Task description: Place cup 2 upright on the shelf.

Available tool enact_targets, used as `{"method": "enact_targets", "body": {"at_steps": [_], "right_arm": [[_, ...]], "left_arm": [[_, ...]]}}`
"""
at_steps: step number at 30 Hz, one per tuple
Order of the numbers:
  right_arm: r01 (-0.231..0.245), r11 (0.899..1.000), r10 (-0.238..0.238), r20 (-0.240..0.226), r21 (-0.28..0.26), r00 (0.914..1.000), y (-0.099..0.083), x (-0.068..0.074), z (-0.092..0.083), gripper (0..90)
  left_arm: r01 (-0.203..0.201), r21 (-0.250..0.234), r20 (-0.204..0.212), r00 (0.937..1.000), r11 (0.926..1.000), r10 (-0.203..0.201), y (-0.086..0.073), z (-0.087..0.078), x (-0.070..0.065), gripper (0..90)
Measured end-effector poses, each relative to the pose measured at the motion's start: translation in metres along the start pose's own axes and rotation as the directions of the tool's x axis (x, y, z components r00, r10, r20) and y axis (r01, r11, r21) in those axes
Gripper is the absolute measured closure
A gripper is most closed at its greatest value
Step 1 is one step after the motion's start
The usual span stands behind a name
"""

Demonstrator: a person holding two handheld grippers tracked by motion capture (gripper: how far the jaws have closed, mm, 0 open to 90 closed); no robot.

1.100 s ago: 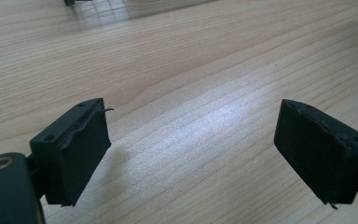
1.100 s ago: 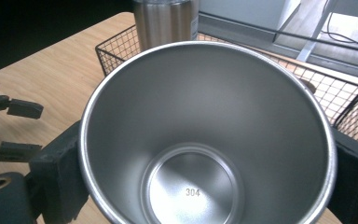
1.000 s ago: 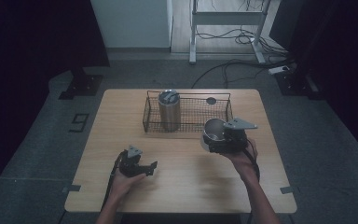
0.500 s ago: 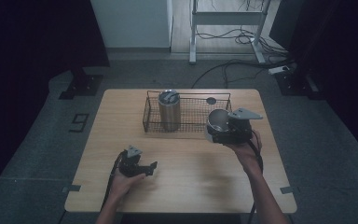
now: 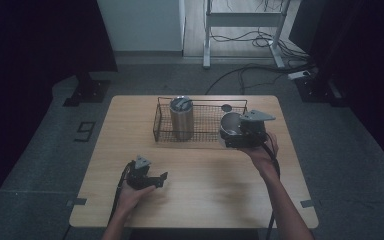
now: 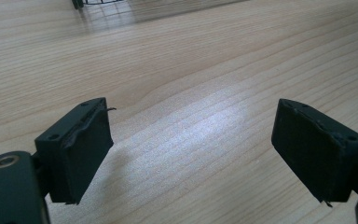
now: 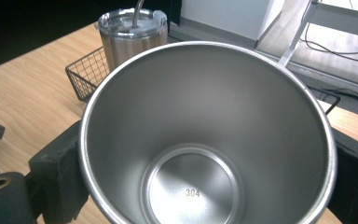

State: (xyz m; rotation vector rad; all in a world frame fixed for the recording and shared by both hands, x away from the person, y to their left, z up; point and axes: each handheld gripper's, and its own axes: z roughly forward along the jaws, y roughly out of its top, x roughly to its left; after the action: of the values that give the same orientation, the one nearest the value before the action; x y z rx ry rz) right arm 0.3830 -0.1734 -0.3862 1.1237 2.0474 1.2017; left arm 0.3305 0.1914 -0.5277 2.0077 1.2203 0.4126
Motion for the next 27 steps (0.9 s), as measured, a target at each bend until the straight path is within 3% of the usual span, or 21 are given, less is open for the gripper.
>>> {"method": "enact_targets", "body": {"at_steps": [9,27], "right_arm": [[-0.022,1.0,0.022,-0.012,-0.022,0.9997,0.004,-0.013,-0.003,6.6],[-0.036,0.999,0.036,0.038,-0.001,0.9987,0.015,-0.035,0.008,6.6]], "left_arm": [[-0.003,0.012,0.003,1.0,0.9999,0.003,-0.001,0.001,-0.001,12.2],[-0.003,0.022,0.005,1.0,0.9997,0.003,-0.002,0.003,0.0,13.2]]}}
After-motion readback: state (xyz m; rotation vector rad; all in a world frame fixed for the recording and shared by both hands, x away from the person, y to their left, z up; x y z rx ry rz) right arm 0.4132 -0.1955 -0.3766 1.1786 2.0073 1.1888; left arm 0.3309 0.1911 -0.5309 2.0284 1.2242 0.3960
